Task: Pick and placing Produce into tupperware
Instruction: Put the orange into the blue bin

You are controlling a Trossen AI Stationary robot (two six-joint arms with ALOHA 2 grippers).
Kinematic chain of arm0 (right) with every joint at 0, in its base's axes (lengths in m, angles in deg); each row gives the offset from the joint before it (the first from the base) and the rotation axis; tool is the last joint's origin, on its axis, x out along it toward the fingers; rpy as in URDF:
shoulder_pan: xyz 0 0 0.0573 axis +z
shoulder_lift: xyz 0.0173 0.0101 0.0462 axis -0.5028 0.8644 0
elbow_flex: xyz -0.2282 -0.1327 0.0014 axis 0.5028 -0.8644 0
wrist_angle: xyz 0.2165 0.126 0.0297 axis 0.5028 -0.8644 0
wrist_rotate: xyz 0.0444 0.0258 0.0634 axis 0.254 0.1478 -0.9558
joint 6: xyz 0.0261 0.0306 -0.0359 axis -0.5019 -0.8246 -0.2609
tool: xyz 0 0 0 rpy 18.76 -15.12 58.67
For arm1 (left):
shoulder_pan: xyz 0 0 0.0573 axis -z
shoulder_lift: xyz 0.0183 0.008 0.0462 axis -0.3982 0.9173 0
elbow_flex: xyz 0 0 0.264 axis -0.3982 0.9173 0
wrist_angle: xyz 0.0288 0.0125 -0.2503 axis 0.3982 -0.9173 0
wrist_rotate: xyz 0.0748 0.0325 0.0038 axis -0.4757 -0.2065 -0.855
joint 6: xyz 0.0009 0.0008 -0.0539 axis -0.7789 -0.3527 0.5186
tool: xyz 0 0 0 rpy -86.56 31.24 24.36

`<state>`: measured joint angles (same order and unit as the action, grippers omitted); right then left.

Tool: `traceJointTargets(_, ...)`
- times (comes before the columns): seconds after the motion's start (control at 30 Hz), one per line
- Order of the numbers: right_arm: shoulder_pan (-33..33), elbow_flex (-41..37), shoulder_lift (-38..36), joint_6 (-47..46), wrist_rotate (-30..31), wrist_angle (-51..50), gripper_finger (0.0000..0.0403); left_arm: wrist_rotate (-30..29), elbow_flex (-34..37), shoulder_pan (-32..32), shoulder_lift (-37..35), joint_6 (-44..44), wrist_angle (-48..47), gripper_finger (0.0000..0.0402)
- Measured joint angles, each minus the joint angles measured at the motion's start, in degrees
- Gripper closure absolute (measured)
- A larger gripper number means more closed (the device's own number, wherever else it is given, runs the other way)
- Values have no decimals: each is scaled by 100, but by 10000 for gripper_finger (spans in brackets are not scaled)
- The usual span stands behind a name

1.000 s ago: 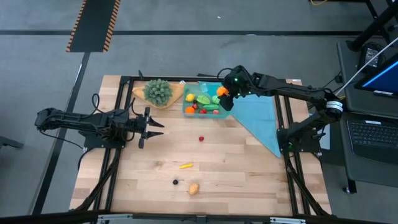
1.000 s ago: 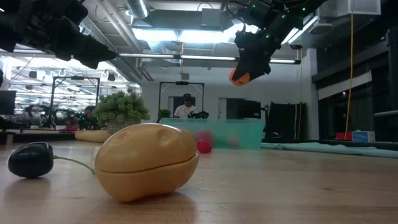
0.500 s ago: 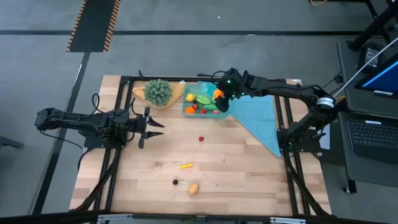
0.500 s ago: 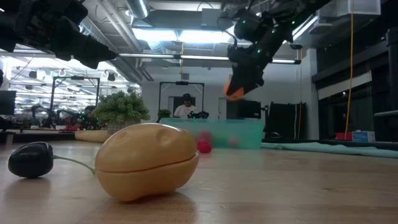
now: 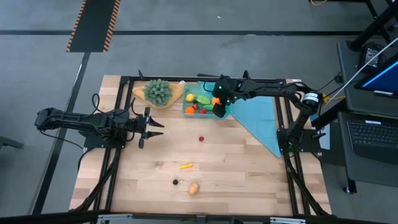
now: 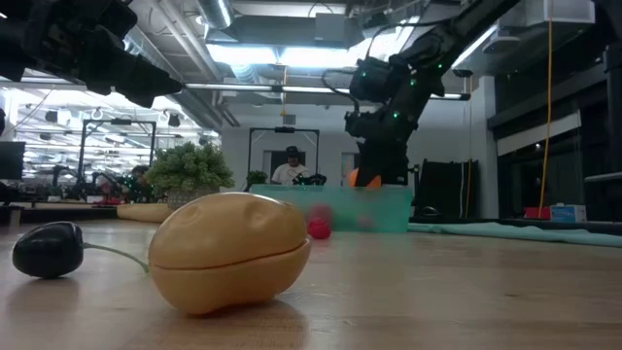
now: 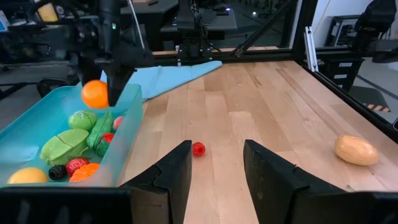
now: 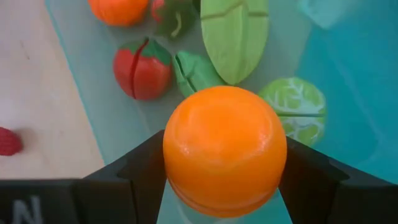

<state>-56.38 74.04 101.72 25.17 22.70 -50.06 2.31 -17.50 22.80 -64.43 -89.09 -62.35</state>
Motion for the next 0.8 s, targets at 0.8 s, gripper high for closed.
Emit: traceJointTargets(0.8,-24,-20,392,58,4,12,151,2,0,-1,1,0,0,264)
